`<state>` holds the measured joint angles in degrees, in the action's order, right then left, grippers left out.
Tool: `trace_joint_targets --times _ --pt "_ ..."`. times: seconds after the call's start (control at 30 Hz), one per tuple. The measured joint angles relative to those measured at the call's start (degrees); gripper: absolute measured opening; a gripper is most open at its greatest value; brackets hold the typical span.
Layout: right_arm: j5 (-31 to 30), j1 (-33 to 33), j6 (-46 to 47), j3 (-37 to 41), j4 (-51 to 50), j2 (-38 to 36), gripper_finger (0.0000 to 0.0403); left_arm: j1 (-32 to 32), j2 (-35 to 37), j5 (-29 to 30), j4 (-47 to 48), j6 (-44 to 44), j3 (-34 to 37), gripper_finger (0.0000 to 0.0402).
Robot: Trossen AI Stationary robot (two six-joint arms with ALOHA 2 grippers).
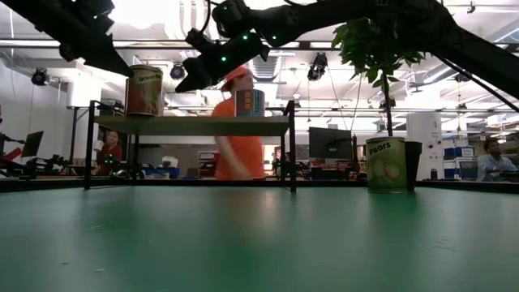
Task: Pick and place cans onto a shelf
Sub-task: Put the orange can on the shelf aligned with the other orange can
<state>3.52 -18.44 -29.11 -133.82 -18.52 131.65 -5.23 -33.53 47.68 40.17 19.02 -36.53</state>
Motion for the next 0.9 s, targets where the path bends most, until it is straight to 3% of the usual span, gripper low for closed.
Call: trace_joint_targets --times 0.13,0.37,0.9 --pt "0.08 -0.48 0.87 -0.04 4.45 1.27 0.0009 0.1 -0.19 6.05 -0.07 0.09 0.15 0.0" --pt "7.12 -0.44 2.49 -0.02 9.21 2.19 0.0009 0.19 -0.19 7.63 -0.29 -0.02 0.15 0.0" --pt "8.69 1.14 -2.22 -0.02 0.79 0.26 0.0009 1.77 -1.49 9.78 -1.92 0.52 0.55 0.0"
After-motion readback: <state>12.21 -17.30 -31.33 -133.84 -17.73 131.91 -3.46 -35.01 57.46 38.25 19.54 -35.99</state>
